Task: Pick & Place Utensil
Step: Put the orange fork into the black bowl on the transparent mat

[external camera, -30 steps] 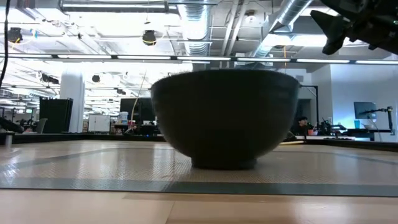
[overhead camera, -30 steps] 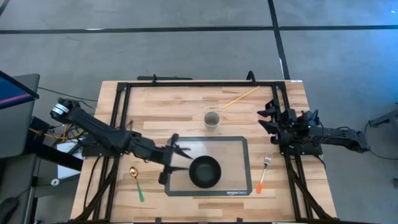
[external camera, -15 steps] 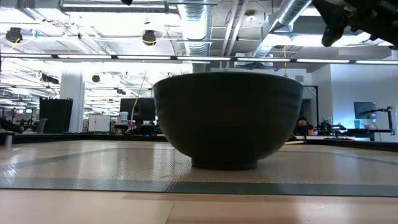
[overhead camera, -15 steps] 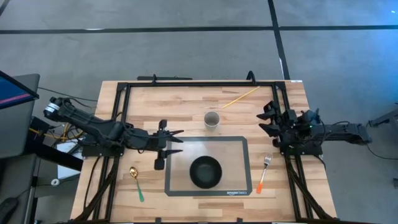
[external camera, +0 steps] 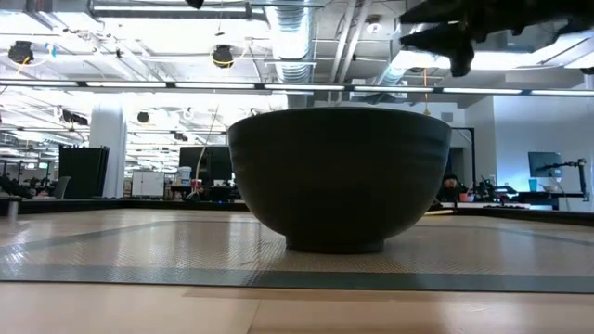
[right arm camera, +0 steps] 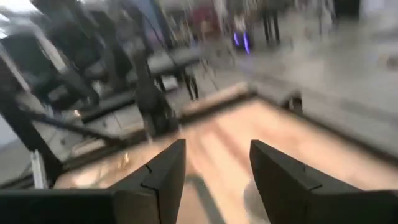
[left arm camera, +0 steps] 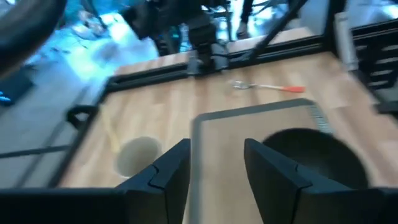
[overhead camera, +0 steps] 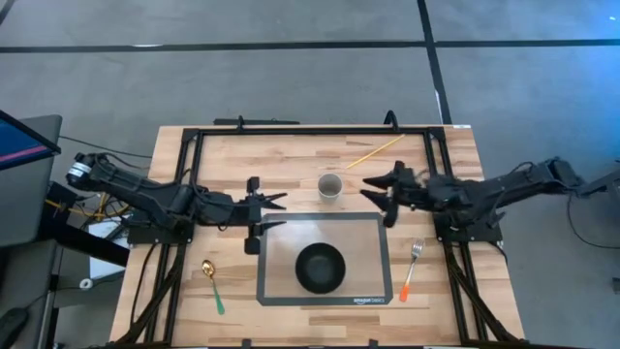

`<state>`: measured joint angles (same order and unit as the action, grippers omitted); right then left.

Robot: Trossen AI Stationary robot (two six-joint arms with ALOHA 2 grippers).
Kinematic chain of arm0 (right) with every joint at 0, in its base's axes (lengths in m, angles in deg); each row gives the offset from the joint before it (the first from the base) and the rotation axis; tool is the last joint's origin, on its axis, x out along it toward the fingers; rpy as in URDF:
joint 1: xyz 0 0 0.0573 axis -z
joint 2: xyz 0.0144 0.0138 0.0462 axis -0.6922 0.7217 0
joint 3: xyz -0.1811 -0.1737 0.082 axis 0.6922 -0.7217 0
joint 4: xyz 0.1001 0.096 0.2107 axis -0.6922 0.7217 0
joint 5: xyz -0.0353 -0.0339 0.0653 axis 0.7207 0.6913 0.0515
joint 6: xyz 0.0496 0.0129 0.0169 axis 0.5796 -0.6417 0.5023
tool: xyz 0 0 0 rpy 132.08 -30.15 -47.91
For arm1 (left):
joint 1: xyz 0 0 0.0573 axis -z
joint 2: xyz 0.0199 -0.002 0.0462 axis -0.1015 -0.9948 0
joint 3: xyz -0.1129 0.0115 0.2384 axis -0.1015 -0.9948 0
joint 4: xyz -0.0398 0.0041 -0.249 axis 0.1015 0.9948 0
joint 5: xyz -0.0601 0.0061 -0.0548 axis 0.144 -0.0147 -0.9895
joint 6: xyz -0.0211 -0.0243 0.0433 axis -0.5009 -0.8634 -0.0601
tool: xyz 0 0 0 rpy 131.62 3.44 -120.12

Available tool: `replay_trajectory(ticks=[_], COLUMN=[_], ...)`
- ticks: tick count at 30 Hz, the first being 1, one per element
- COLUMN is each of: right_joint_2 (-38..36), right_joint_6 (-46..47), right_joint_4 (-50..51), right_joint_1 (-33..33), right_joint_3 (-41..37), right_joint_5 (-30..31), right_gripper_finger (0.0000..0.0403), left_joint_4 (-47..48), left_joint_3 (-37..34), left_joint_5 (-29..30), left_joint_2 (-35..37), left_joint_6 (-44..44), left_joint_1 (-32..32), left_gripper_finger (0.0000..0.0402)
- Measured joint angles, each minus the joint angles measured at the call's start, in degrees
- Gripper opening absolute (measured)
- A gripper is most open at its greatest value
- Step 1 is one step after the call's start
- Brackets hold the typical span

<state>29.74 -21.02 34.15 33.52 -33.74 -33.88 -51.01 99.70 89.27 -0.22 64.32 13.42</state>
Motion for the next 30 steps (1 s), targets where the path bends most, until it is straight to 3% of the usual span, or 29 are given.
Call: replay_trajectory(ticks=[5,9,14,21,26,30], right_joint_2=[8.68,16.05,26.38,36.03,39.88,41.52], right_joint_6=[13.94,35.22,61.66,89.97,103.66,109.74], right_joint_4=[13.89,22.84,26.12,30.82,38.36,46.85], right_joint_1=[-5.81,-11.75,-18.87,-25.22,-28.26,-29.97], right_joint_3=[8.01,12.6,14.69,18.22,19.27,19.3], right_joint_5=[-0.71,-4.11,-11.02,-20.85,-32.92,-36.75], right_gripper_finger=[0.0171,0.0164,0.0156,0.0135,0.0125,0.0121], left_joint_4=[1.79,3.8,3.85,3.78,1.98,-0.25], left_joint_3=[0.0,0.0,-2.06,-5.31,-5.44,-5.44], left_joint_5=[3.22,3.19,3.21,3.22,3.2,3.19], left_joint_2=[0.32,0.09,0.22,0.23,0.25,0.29], left_joint_6=[2.47,1.54,2.14,-4.09,-2.78,-2.6], left_joint_1=[-2.79,-5.95,-10.69,-16.57,-18.56,-19.41], left_gripper_finger=[0.0151,0.0151,0.0151,0.0151,0.0151,0.0151])
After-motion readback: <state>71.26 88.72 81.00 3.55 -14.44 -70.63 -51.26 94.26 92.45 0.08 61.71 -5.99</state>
